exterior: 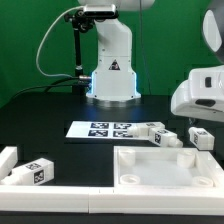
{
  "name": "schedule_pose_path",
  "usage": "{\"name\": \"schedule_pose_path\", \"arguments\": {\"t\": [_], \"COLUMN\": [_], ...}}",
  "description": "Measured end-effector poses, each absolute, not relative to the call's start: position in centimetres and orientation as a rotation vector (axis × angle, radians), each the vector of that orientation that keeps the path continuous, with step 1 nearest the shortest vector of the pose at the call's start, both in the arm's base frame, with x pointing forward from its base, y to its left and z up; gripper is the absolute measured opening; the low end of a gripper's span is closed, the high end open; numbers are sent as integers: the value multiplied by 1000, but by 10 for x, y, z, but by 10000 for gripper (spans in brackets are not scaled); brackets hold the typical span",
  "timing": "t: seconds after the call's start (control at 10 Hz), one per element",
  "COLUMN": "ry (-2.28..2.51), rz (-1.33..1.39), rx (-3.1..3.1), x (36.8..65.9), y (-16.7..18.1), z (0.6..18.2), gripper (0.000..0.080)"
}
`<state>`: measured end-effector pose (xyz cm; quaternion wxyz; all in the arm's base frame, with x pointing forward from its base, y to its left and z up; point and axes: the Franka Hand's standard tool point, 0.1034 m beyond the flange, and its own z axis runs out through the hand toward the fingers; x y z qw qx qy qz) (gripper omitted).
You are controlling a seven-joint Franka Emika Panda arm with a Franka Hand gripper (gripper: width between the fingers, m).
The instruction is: Assemble one leg
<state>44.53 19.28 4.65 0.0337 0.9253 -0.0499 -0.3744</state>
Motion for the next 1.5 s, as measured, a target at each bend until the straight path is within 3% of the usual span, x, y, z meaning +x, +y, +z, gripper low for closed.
{"name": "schedule_pose_path", "arguments": {"t": [0.4,1.3,1.4,1.5], "ry": [-189,-235,-235,-235], "rz": [-1297,-1352,-1351,-1350], "rx": [2812,2760,2761,2762], "x": [433,420,420,420], "y": [198,191,191,191], "z": [23,9,9,9], "gripper": [649,637,465,465]}}
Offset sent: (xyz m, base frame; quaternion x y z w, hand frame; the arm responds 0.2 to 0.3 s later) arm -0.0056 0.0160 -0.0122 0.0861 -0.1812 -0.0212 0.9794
